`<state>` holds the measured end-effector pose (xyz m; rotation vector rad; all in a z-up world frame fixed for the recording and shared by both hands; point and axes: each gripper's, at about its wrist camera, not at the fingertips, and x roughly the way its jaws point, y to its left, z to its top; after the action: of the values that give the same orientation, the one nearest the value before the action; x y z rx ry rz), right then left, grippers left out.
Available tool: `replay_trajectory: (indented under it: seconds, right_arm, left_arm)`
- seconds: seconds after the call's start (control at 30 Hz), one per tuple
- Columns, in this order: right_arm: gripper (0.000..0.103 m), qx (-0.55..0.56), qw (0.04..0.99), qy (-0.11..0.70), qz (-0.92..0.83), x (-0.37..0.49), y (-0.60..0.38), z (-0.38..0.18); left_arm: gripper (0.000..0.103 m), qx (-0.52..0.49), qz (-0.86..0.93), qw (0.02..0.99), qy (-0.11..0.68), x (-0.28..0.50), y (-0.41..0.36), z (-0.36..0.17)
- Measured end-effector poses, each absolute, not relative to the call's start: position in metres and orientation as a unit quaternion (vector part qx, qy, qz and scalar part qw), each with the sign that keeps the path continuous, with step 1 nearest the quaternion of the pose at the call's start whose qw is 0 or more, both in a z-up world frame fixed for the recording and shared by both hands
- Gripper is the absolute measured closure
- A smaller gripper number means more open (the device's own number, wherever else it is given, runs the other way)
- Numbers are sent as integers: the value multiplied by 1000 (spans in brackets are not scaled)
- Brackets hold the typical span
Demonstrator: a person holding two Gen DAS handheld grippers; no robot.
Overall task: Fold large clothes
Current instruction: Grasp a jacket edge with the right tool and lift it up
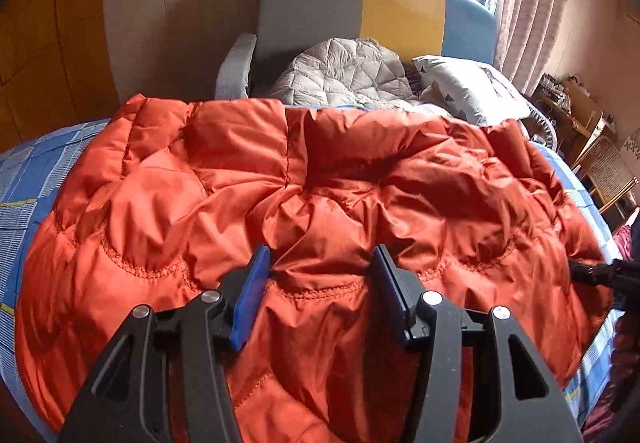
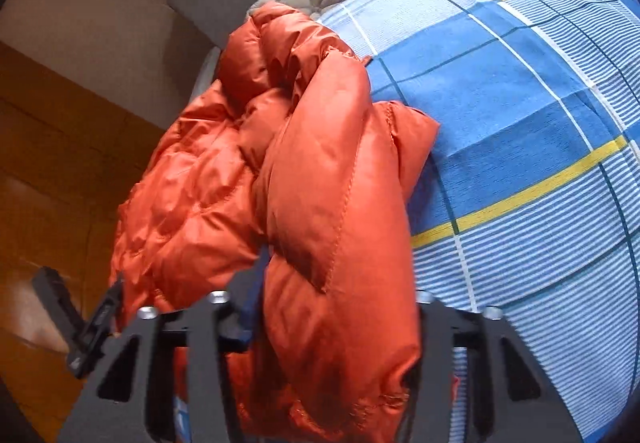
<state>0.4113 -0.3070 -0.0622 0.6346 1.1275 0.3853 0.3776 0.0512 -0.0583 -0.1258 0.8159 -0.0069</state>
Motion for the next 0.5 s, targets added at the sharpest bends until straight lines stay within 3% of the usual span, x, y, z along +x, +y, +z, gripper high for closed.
replay_trajectory:
  seconds: [0.1, 0.2, 0.5]
  right_arm:
    - [82, 275, 792, 513, 183, 404, -306, -44]
    - [86, 249, 810, 496, 190, 396, -304, -19]
    - [87, 239, 836, 463, 176, 372, -348, 15]
  left_arm:
    - [51, -64, 0, 915, 399, 377, 50, -63]
    - [52, -62, 0, 915, 400, 374, 47, -64]
    - [59, -83, -48, 906, 412, 349, 7, -55]
